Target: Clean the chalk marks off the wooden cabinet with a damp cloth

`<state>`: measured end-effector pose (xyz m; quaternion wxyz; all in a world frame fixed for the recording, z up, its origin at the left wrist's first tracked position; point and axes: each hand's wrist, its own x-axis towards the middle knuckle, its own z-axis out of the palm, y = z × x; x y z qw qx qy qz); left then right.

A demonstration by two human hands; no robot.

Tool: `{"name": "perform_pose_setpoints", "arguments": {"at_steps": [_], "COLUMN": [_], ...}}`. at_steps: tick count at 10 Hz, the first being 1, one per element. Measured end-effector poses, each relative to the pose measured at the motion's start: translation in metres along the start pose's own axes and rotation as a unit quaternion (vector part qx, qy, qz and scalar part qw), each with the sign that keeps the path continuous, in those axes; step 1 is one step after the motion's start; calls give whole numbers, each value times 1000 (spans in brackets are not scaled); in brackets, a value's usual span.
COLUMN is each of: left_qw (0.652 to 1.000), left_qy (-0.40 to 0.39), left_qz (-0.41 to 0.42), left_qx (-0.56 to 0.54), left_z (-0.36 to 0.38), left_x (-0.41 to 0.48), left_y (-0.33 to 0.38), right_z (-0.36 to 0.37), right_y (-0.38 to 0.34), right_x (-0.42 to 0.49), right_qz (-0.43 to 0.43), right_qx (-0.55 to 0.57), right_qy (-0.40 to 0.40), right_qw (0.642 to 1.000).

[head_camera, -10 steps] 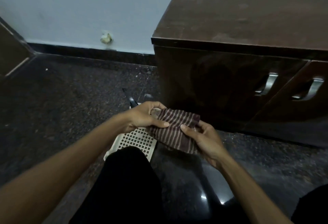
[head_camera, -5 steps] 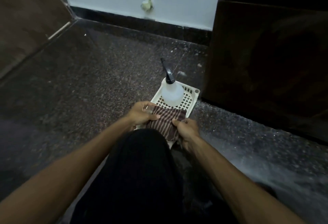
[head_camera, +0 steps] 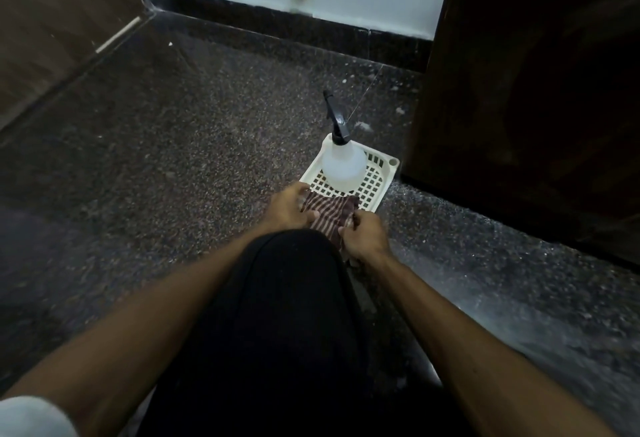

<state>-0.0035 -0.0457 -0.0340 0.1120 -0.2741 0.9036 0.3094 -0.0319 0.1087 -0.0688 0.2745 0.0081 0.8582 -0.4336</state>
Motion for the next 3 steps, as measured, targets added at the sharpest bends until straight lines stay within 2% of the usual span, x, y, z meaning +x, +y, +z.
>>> {"name": "perform_pose_setpoints", "arguments": {"at_steps": [1, 3], "left_qw": [995, 933], "left_qy": [-9, -38], "left_qz": [48, 178], "left_qx": [82, 311], "left_z": [8, 8], "left_x": [-6, -13], "left_y": [-2, -3], "right_z": [-8, -28], "right_y": [2, 7], "right_x": [-1, 1], "right_qz": [-78, -179], "right_qx": [-36, -134], "right_qy": [28, 33], "right_qw": [996, 974]}}
